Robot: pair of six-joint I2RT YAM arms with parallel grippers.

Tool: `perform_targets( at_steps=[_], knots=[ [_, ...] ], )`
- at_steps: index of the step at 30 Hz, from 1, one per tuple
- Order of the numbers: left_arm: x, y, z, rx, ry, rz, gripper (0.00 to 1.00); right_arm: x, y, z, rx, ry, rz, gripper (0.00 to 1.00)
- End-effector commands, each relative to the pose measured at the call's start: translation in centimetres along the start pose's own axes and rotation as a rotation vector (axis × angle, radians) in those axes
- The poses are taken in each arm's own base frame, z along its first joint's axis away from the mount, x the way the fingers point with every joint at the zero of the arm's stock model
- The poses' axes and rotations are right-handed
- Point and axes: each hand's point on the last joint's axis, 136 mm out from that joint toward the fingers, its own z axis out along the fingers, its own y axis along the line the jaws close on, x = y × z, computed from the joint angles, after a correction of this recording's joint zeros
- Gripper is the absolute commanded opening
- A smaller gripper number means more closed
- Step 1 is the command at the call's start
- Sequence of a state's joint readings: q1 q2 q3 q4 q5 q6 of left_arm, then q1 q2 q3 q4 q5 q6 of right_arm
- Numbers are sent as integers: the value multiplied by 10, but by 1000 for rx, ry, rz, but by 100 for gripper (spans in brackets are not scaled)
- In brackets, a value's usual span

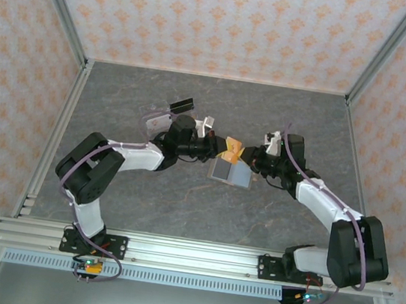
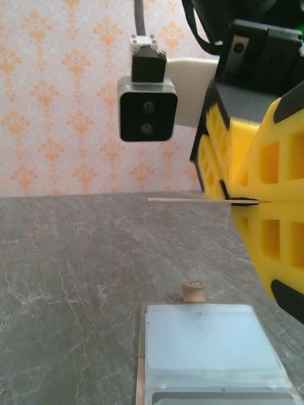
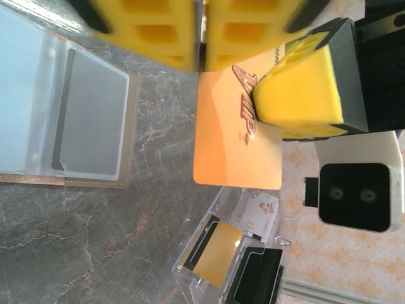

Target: Take the credit cards out of the card holder

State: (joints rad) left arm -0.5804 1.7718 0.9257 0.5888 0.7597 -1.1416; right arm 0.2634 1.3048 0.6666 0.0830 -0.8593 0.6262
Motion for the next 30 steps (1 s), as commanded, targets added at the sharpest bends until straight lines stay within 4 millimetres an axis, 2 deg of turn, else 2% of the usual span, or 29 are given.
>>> perform_targets(
  at_steps=[1,3,5,9,13,18,24,30],
  knots=[
    [-3,-15,-14,-19,-12,115,1,-9,-6,-8,104,-45,-50,43],
    [-6,-3,-24,-110,-15,171,1,-11,-15,-14,171,-67,-60,62],
    [-11,7,-38,-235,-27,253,1,-13,-19,-19,216,-81,-77,75],
    [-29,18,-75,-531,-32,506,1,-20,-26,-24,285,-112,-108,88],
    [-53,12,-102,-733,-14,736,1,-29,-28,-21,306,-123,-112,94],
    [-79,3,-113,-847,84,976,0,-41,-29,-8,304,-130,-80,98],
    [-109,17,-111,-880,205,1117,2,-49,-30,4,286,-132,-41,99],
    [-135,44,-106,-882,318,1137,1,-43,-40,11,306,-88,-31,99]
  ],
)
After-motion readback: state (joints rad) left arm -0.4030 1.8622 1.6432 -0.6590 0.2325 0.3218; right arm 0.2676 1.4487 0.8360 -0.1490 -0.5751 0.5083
